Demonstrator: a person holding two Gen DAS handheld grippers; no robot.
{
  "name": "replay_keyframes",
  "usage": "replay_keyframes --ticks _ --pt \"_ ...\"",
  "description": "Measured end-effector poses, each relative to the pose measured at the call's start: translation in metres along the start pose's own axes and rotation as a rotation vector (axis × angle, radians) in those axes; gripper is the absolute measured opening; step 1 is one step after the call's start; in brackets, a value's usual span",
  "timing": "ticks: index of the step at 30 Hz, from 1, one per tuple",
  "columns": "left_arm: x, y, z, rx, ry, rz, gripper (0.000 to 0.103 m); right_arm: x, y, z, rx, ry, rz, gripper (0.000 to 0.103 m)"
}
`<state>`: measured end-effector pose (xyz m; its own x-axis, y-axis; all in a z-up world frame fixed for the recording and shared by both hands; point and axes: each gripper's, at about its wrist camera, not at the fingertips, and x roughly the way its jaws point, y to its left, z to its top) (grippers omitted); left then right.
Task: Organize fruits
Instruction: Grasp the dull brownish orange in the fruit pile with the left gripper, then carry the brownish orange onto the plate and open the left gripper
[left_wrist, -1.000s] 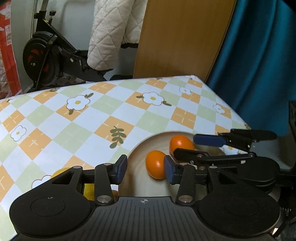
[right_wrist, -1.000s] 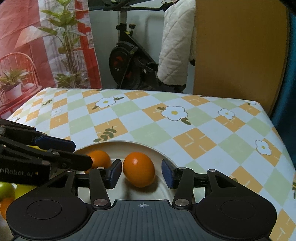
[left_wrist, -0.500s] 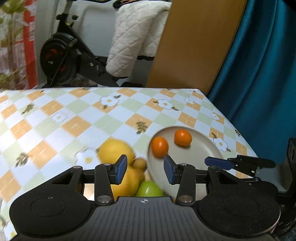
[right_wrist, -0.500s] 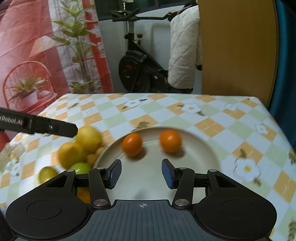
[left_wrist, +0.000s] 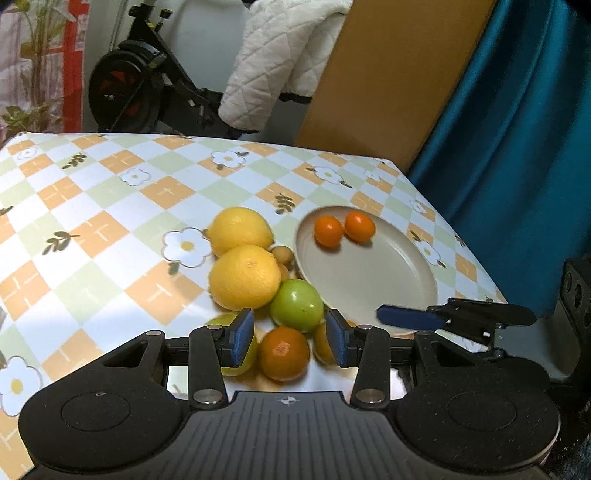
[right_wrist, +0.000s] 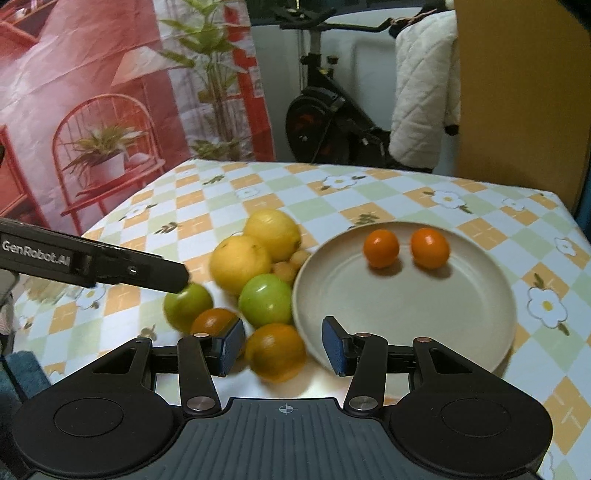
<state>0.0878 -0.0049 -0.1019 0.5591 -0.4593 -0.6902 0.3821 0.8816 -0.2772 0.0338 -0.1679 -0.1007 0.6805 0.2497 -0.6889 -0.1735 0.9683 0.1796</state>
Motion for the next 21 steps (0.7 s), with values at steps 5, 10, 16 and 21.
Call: replay_keyframes --ticks 5,10,16,21 --pt "0.012 -0.011 -0.004 0.041 0.018 -0.042 0.045 0.003 0.001 -0.005 0.004 0.030 0.017 0.039" --pt "0.029 -0.025 -0.008 0.081 0.057 -0.080 0.045 0.005 0.001 -0.010 0.007 0.052 0.023 0.035" --pt "0.045 -0.032 -0.011 0.112 0.099 -0.092 0.045 0.009 -0.005 -0.015 0.037 0.068 0.025 0.033" --pt "0.055 -0.033 -0.012 0.113 0.130 -0.080 0.045 0.016 -0.011 -0.018 0.068 0.080 0.031 0.033"
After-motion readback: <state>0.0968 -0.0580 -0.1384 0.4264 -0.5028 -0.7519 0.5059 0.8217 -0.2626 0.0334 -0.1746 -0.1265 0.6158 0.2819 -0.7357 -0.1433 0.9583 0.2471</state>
